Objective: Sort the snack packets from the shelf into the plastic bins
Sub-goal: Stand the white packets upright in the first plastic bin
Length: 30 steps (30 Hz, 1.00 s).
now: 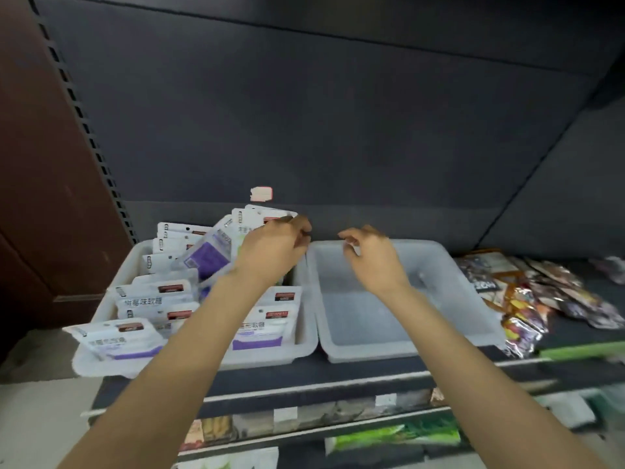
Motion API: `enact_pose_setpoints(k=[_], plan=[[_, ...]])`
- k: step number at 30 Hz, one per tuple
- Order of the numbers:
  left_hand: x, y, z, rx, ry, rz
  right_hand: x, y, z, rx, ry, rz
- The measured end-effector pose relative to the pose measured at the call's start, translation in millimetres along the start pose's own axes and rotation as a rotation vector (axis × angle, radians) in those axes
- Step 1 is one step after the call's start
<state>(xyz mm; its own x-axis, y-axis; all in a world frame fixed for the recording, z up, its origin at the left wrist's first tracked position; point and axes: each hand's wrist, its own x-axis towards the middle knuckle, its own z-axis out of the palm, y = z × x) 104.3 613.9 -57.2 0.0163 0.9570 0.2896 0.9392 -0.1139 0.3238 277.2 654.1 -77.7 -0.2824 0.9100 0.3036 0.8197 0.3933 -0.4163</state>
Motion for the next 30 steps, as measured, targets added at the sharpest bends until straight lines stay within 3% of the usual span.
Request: enact_pose_setpoints(k=[6,11,22,30], plan=[[11,116,55,-0.196,-0.107,0.169,-62,104,-77,-0.058,-0.001,0.131],[21,248,114,-0.224,-0.229,0.295,-130,224,-150,-0.142,0.008,0.298],[43,515,229,-0.388,-0.222,0.389,-239,445,-287,-0.164,0.127,0.642],[94,663,315,-0.457,-0.305,0.491,-252,577,-338,-0.174,0.189,0.732]])
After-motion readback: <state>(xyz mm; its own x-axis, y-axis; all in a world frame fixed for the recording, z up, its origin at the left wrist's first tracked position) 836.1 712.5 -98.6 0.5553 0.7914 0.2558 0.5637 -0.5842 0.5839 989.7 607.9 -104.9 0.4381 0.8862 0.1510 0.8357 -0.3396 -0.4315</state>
